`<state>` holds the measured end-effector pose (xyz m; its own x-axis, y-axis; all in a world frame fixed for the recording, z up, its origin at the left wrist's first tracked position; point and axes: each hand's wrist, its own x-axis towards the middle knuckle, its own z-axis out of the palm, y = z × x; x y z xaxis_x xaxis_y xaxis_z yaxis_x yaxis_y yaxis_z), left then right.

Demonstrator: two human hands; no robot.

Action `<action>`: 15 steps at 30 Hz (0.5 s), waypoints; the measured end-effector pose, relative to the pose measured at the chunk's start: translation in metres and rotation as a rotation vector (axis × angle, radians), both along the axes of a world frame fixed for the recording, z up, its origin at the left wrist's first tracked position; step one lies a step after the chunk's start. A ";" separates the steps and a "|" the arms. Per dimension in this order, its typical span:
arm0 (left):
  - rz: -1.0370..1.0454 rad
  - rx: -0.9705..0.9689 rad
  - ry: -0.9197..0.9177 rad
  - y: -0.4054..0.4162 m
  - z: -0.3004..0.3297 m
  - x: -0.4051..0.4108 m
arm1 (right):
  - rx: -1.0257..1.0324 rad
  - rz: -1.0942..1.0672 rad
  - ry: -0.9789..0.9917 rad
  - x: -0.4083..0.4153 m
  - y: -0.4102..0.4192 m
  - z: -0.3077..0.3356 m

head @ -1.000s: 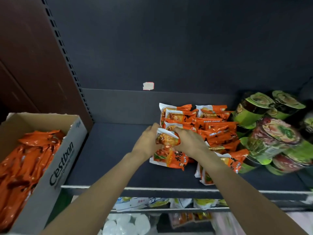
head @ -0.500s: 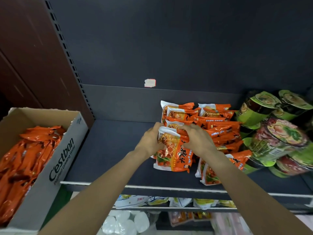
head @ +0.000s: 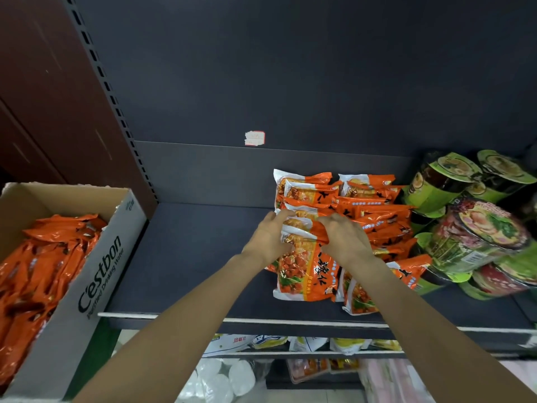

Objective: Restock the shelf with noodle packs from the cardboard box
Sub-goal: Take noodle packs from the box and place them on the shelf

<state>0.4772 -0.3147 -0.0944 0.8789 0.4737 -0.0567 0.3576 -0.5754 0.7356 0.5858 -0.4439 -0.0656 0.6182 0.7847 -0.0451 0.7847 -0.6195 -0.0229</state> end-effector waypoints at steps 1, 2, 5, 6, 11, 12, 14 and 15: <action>-0.006 -0.002 0.004 0.000 -0.001 0.001 | -0.007 -0.007 0.014 0.000 -0.001 0.000; -0.007 -0.013 0.008 0.000 -0.002 0.001 | -0.009 -0.009 0.024 0.000 -0.002 -0.001; 0.002 -0.052 0.013 0.001 -0.003 0.000 | 0.020 0.004 0.037 -0.002 -0.003 -0.002; 0.007 -0.050 0.019 0.002 -0.002 -0.001 | 0.050 0.009 0.048 -0.003 -0.003 -0.003; 0.033 0.139 0.013 0.006 0.012 -0.013 | 0.233 0.047 0.074 -0.019 0.002 0.002; 0.040 0.208 -0.004 0.007 0.017 -0.018 | 0.275 0.048 0.095 -0.024 0.004 0.005; 0.063 0.330 -0.053 0.010 0.027 -0.032 | 0.360 0.044 0.148 -0.037 0.012 0.011; 0.076 0.377 -0.079 0.012 0.032 -0.040 | 0.401 0.045 0.174 -0.044 0.017 0.013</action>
